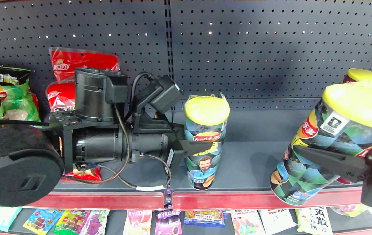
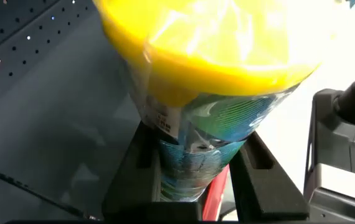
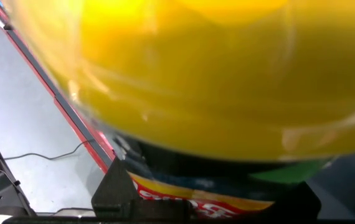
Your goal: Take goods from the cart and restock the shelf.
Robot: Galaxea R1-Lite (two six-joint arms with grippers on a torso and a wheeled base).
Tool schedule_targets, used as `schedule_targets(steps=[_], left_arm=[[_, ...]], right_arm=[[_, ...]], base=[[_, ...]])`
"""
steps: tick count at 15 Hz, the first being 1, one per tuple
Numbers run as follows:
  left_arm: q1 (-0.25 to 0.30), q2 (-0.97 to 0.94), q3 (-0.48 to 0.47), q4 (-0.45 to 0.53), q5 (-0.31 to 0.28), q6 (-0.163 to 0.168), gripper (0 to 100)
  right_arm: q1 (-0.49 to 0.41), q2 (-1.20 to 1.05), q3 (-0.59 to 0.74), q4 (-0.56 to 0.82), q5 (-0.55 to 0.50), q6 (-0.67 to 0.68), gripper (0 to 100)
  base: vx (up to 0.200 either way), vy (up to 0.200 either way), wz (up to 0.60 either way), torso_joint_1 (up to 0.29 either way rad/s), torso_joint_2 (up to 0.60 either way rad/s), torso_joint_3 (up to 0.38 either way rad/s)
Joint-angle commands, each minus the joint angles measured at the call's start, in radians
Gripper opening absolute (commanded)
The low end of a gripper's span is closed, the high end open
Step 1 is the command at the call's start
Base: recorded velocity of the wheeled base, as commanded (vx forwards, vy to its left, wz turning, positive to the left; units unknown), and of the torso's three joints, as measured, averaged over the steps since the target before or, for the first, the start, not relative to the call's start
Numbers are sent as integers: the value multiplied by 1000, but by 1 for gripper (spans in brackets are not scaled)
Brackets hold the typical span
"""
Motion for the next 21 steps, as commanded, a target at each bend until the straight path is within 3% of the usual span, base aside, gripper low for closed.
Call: schedule_targets(steps=[1, 6, 7, 12, 16, 18, 21], left_arm=[[-2, -19, 33, 1, 0, 3, 0], [-2, -19, 37, 1, -2, 6, 0], [-2, -19, 37, 1, -3, 6, 100], [-1, -25, 48, 3, 1, 3, 100], [4, -120, 175, 1, 34, 3, 100], [31, -225, 298, 3, 44, 3, 100], [79, -344, 411, 5, 81, -2, 100]], right_arm=[[0, 1, 1, -1, 1, -1, 0], [2, 8, -4, -1, 1, -1, 0], [2, 9, -6, -1, -1, -1, 0], [-1, 58, -33, -8, -4, -1, 0], [-41, 255, -188, -22, 1, 7, 0], [-47, 419, -280, -165, 1, 6, 0], [-46, 548, -391, -191, 2, 6, 0]], base=[[0, 0, 0, 0, 0, 0], [0, 0, 0, 0, 0, 0], [0, 0, 0, 0, 0, 0], [0, 0, 0, 0, 0, 0], [0, 0, 0, 0, 0, 0], [0, 0, 0, 0, 0, 0], [0, 0, 0, 0, 0, 0]])
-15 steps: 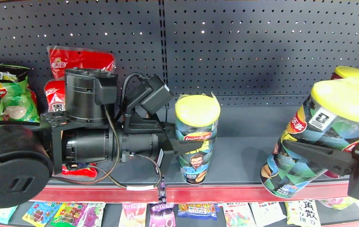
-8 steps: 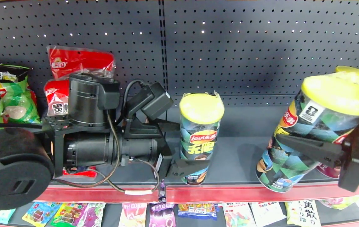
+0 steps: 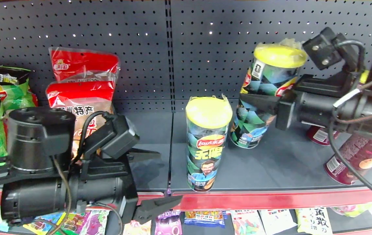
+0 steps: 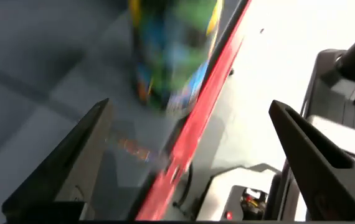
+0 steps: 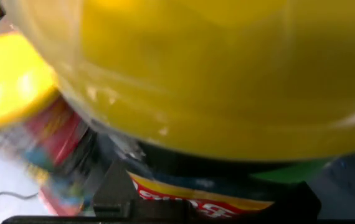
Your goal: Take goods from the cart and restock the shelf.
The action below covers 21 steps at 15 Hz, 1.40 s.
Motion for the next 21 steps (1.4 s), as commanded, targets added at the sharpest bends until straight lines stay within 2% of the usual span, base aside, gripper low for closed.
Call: schedule_targets(steps=[1, 3, 5, 7, 9, 21], left_arm=[[39, -125, 87, -1, 16, -2, 100], [69, -191, 157, 1, 22, -7, 100], [83, -215, 174, 1, 22, -21, 100], [83, -250, 180, 2, 60, -76, 100], [83, -263, 185, 2, 75, -105, 100], [91, -269, 211, 1, 78, -110, 100]], right_arm=[[-2, 158, -97, -14, 0, -1, 0], [0, 224, -154, -16, 6, -2, 0], [1, 258, -177, -17, 8, -4, 0], [3, 318, -243, -17, 13, 1, 0], [3, 347, -273, -16, 42, 9, 0], [18, 433, -326, -8, 42, 13, 0]], base=[[0, 0, 0, 0, 0, 0], [0, 0, 0, 0, 0, 0], [0, 0, 0, 0, 0, 0], [0, 0, 0, 0, 0, 0], [0, 0, 0, 0, 0, 0], [0, 0, 0, 0, 0, 0]])
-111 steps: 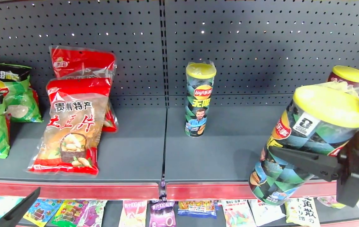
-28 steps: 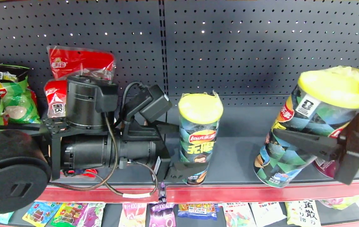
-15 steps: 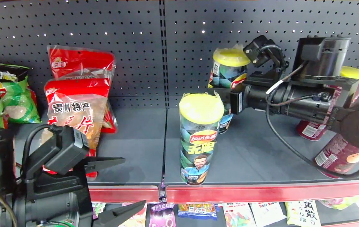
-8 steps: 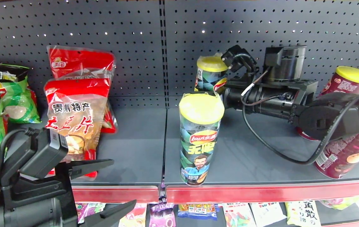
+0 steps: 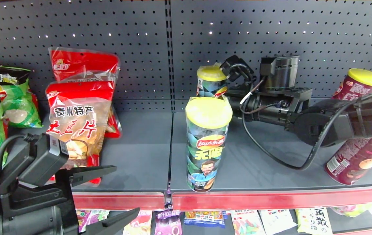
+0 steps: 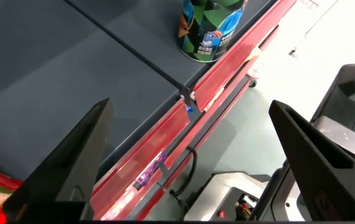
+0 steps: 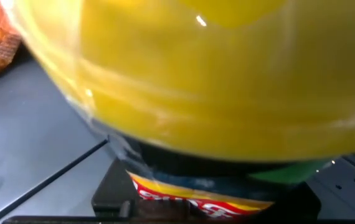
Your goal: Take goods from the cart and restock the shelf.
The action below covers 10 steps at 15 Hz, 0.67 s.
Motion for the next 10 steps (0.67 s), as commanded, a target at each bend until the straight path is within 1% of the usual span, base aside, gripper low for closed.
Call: schedule_targets(steps=[1, 3, 4, 9, 10], left_arm=[[2, 3, 0, -1, 0, 0, 100], [2, 3, 0, 1, 0, -1, 100], [2, 4, 0, 1, 0, -1, 100], [2, 7, 0, 1, -2, -4, 100], [2, 23, -6, 1, -2, -6, 100]], right_arm=[[2, 8, -4, 1, 0, 1, 0], [4, 9, 1, 1, -3, 1, 0], [4, 8, 7, 1, -6, -1, 100], [4, -21, 22, 3, -14, 19, 100], [4, -69, 84, 1, -30, 21, 100]], base=[[0, 0, 0, 0, 0, 0], [0, 0, 0, 0, 0, 0], [0, 0, 0, 0, 0, 0], [0, 0, 0, 0, 0, 0], [0, 0, 0, 0, 0, 0]])
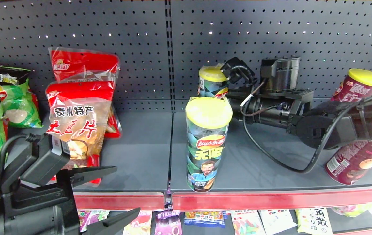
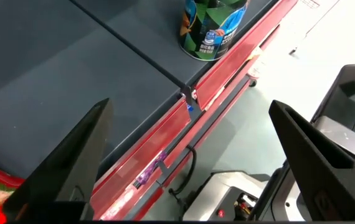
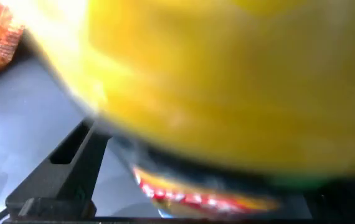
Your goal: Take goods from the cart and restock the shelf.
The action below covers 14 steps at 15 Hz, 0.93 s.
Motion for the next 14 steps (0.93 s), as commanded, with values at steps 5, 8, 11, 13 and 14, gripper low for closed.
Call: schedule_targets(steps=[5, 8, 11, 13, 14], left_arm=[[2, 117, -82, -3, 1, 1, 100], [0, 217, -143, -5, 1, 9, 100], [0, 289, -172, -6, -1, 12, 100], [0, 326, -188, -6, -1, 21, 100], [0, 344, -191, -6, -1, 30, 100]], right_arm=[[-1, -202, 234, -1, -54, 39, 100], [-7, -317, 393, -1, -108, 50, 100], [0, -430, 540, -2, -125, 53, 100], [0, -496, 602, -1, -125, 53, 100], [0, -528, 623, -1, -125, 51, 100]], base=[[0, 0, 0, 0, 0, 0], [0, 0, 0, 0, 0, 0], [0, 0, 0, 0, 0, 0], [0, 0, 0, 0, 0, 0], [0, 0, 0, 0, 0, 0]])
